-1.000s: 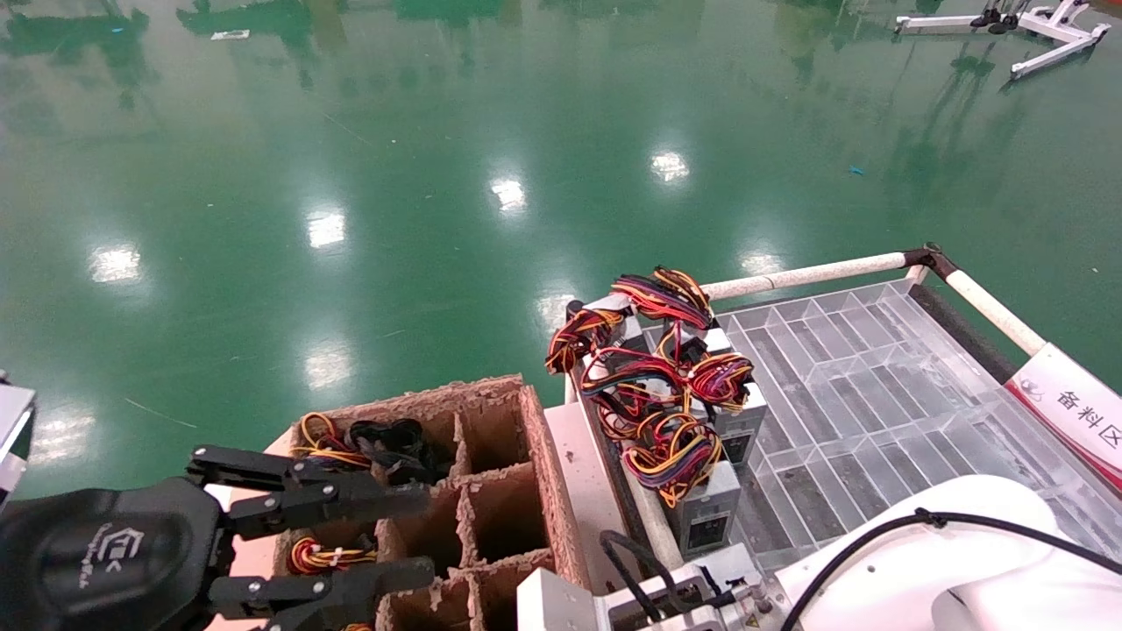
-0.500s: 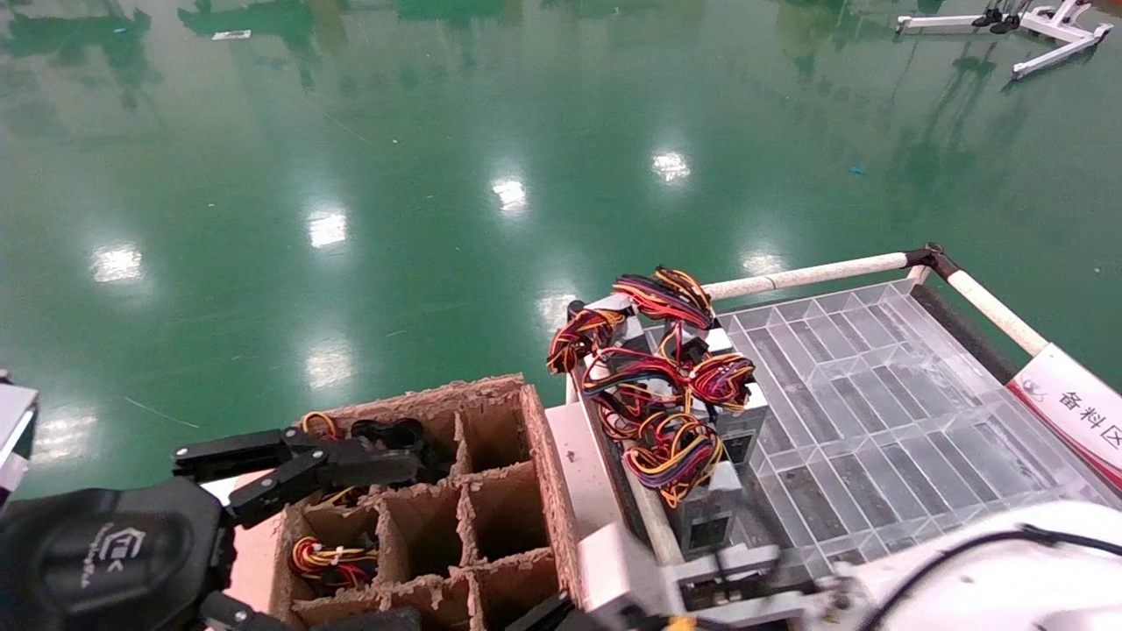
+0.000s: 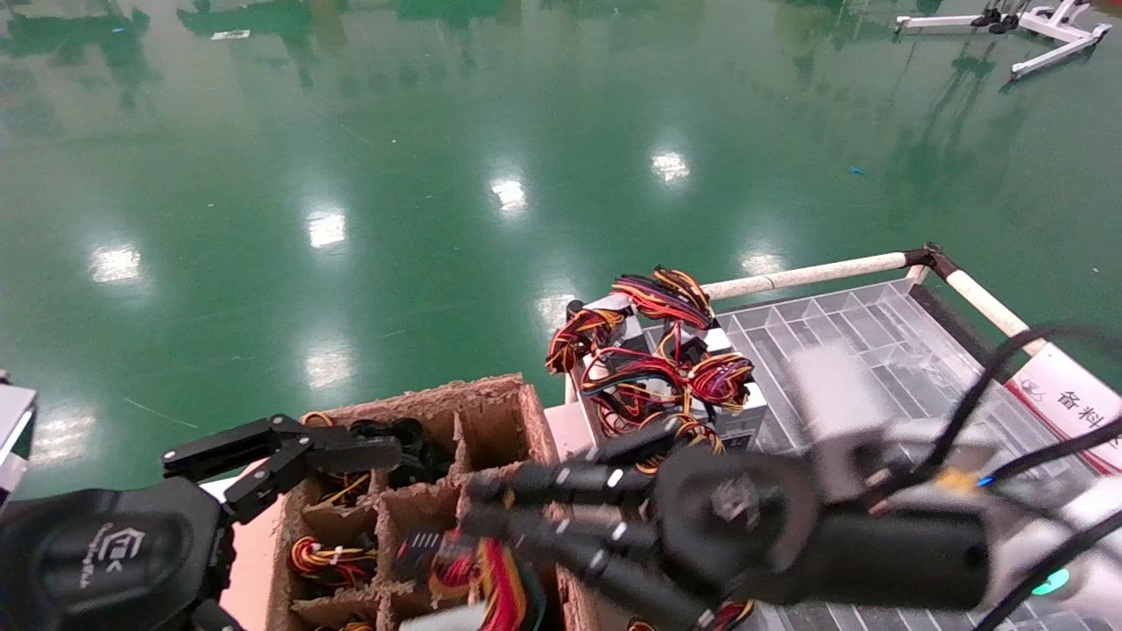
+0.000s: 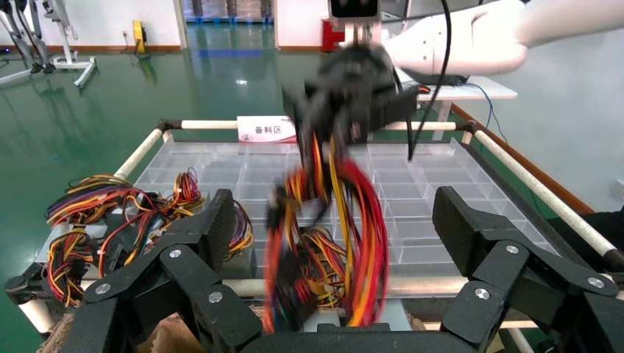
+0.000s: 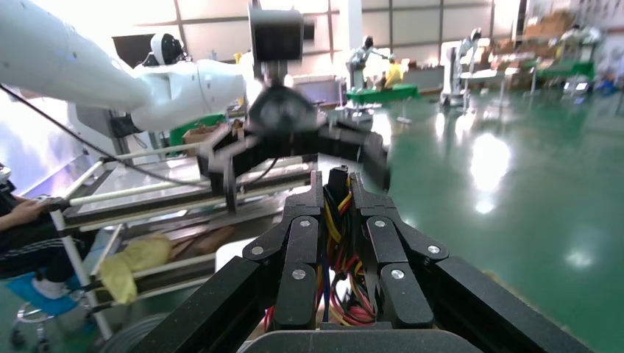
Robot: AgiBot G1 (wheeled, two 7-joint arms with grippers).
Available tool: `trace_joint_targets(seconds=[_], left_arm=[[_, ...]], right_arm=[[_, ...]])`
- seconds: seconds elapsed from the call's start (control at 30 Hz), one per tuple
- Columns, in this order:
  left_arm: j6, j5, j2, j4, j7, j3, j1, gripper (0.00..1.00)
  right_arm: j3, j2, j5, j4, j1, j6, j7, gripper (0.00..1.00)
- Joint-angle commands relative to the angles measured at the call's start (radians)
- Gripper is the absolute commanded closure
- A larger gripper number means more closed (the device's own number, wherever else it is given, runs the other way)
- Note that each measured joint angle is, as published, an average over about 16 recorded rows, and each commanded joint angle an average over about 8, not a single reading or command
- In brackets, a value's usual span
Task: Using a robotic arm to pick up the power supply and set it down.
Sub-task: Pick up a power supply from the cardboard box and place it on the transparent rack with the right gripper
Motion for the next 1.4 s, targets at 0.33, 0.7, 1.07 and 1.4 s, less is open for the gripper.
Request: trace_joint_targets(seconds=[0.33, 0.7, 1.07, 1.4], left_arm=[[0.0, 0.0, 0.0, 0.0, 0.0, 0.0, 0.0, 0.0], [0.0, 0.0, 0.0, 0.0, 0.0, 0.0, 0.0, 0.0], [0.0, 0.0, 0.0, 0.0, 0.0, 0.0, 0.0, 0.0], [0.0, 0.0, 0.0, 0.0, 0.0, 0.0, 0.0, 0.0]], right_arm=[[-0.008, 0.109, 0.06, -0.091, 0.193, 0.009, 0.019, 1.0], [-0.027, 0.188, -0.023, -0.323, 0.406, 0.03, 0.014, 1.0], [-0.104, 0.21, -0.17, -0.499, 0.498, 0.027, -0.023, 1.0], [-0.135, 0.2, -0.179, -0.551, 0.437, 0.014, -0.047, 1.0]])
